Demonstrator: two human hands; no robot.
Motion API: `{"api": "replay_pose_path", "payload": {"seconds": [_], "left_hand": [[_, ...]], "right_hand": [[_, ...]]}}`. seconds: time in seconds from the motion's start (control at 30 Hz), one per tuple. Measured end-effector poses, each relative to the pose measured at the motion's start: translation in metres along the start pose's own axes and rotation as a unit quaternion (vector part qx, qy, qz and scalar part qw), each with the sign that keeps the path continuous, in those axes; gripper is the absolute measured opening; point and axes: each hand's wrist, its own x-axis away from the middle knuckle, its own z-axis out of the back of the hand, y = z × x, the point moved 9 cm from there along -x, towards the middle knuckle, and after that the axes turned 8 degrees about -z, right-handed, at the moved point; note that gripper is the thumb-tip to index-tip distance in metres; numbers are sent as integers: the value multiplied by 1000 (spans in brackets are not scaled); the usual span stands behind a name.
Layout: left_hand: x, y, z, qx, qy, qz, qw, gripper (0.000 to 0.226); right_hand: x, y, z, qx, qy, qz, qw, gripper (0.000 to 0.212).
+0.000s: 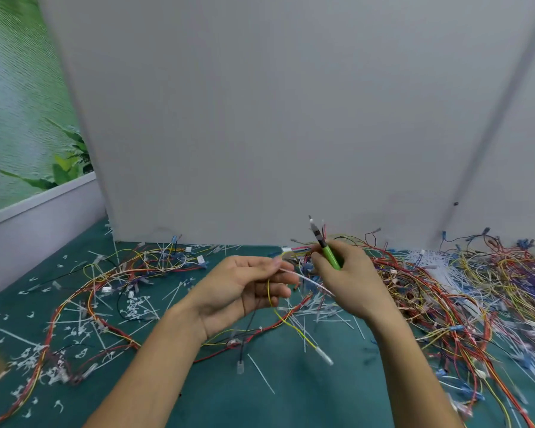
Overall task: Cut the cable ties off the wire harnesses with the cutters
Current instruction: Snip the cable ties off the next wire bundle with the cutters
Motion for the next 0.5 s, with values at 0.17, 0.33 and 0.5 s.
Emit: {"api": "replay_pose_path", "payload": {"seconds": [0.17,0.33,0.5], "left_hand": [[-2,10,6,115,9,-28,993,29],[-5,5,7,177,22,-14,984,58],[-8,-1,4,151,33,-22,988,42]], "right_hand": [[6,-11,20,-16,64,-13,998,17],[13,-18,38,-34,107,-27,993,13],[26,-40,-2,-269,-107,-20,957,29]]}}
